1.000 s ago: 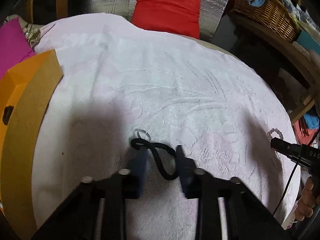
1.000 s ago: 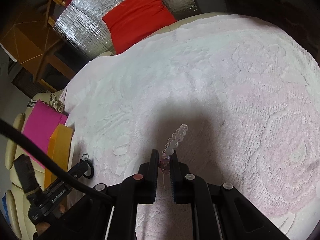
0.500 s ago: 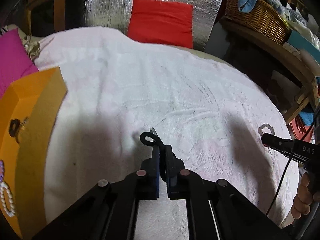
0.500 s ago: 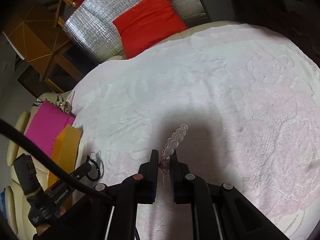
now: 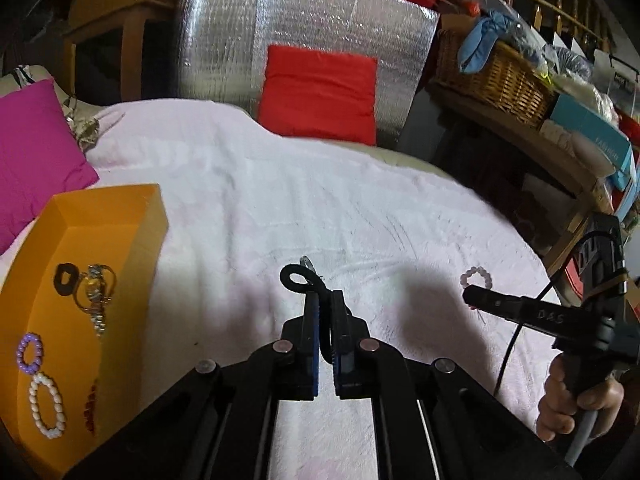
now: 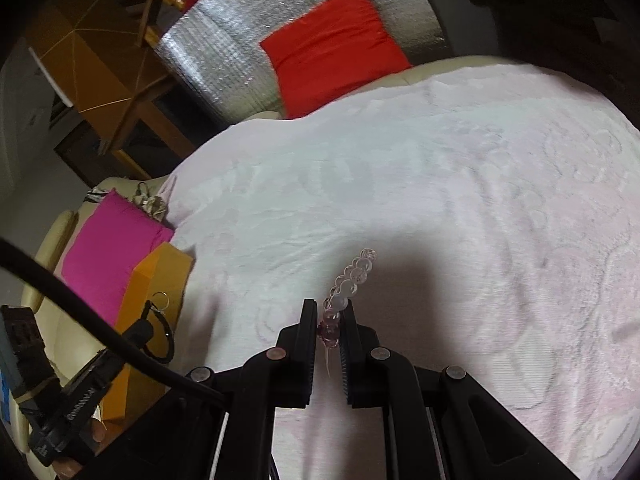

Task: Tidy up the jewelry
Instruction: 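Carry the pink bracelet with the right tool while the left tool carries the hair tie to the box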

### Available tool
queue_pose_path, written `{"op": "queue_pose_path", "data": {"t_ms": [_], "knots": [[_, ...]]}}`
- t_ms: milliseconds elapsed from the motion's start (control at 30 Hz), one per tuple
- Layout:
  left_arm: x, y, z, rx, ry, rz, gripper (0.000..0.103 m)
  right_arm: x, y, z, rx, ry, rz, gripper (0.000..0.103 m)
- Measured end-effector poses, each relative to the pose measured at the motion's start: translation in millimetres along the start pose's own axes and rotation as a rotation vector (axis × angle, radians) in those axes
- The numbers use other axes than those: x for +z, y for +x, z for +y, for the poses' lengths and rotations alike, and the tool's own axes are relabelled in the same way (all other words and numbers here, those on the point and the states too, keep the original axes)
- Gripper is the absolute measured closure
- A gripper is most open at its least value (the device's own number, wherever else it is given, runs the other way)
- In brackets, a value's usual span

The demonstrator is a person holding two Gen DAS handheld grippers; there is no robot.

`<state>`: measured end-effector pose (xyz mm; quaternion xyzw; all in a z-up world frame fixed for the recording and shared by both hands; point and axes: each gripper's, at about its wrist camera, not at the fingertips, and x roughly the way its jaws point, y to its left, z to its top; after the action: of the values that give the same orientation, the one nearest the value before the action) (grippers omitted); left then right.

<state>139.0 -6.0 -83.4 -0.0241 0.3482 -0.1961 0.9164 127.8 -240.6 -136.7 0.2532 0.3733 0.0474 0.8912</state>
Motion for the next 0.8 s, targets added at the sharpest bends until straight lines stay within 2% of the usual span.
{"op": "queue_pose_path", "data": {"t_ms": [233, 400, 500, 633, 800], "knots": [[3.7, -30.5, 20.1, 0.040, -0.033, -0.072, 0.098, -7.3, -0.1, 24.4, 0.020, -0.055, -0.026, 0.091], [6.4, -48.8, 45.8, 0.069, -0.071, -0.106, 0.098, -10.6, 2.1, 43.0, -0.034, -0.129, -0.049, 0.092], [6.0, -62.1, 70.1, 0.086, -0.110, -0.122, 0.098, -10.1, 9.7, 58.9, -0.038, -0.156, -0.023, 0.092], [3.6, -76.6, 105.0, 0.128, -0.165, -0.139, 0.098, -4.3, 23.4, 100.8, -0.015, -0.221, 0.006, 0.092], [-6.0, -85.9, 153.9, 0.209, -0.240, -0.125, 0.098, 8.8, 47.5, 175.7, 0.068, -0.305, 0.051, 0.092]]}}
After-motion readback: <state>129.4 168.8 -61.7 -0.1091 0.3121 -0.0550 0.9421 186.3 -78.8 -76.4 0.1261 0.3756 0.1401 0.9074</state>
